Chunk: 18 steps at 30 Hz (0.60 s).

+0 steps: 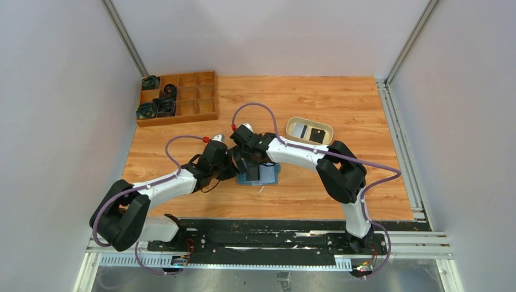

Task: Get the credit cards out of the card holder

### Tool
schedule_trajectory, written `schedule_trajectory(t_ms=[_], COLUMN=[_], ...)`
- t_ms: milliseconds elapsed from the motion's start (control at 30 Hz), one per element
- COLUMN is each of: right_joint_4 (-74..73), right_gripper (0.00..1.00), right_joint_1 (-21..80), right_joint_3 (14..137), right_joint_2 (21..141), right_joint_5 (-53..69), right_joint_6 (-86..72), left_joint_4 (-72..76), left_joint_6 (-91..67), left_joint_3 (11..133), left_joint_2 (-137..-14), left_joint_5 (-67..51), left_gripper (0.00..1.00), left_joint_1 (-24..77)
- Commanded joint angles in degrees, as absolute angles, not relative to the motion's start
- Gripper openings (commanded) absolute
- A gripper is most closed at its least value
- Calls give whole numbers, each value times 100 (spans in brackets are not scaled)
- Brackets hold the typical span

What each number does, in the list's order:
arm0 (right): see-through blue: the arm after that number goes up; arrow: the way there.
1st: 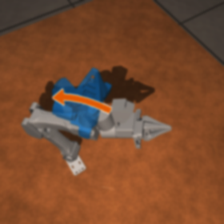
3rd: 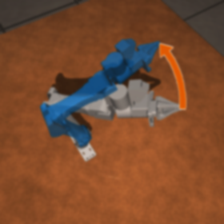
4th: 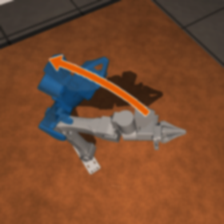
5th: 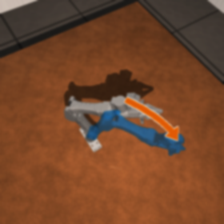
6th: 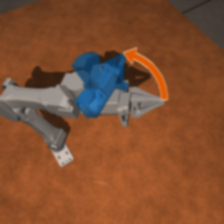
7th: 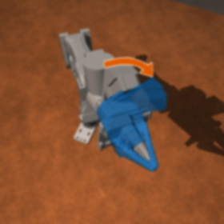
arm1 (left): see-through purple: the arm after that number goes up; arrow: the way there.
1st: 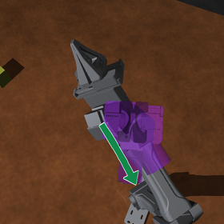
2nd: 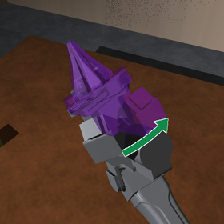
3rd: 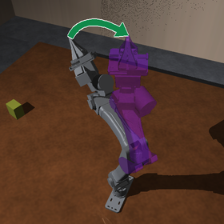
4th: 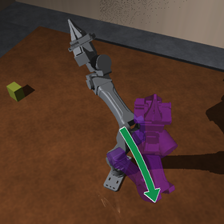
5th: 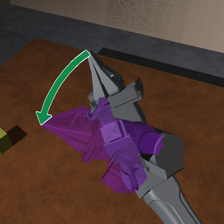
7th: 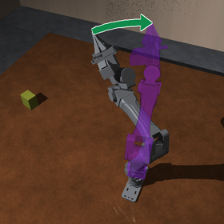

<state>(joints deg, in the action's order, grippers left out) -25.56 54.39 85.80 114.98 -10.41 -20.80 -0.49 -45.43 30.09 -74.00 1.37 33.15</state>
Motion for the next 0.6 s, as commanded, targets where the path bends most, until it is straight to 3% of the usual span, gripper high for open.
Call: schedule_trajectory(t_ms=[0,233,367,567], right_joint_4=[-3152,-3164,-3111,-2397], right_gripper=[89,90,97,98], right_joint_1=[5513,5599,5730,5783], right_joint_3=[8667,8821,9108,9262], right_joint_2=[11698,11861,11990,11956], right_joint_5=[-1622,-1681,-2055,-1871], right_joint_6=[-1724,-1663,-1422,-1204], left_joint_4=[149,145,145,51], left_joint_6=[-4465,-4447,-4431,-4386], left_joint_3=[2934,2921,2905,2927], left_joint_2=[-7433,-7448,-7447,-7425], left_joint_5=[229,237,233,299], left_gripper=[0,0,0,0], left_joint_1=[3351,3349,3353,3349])
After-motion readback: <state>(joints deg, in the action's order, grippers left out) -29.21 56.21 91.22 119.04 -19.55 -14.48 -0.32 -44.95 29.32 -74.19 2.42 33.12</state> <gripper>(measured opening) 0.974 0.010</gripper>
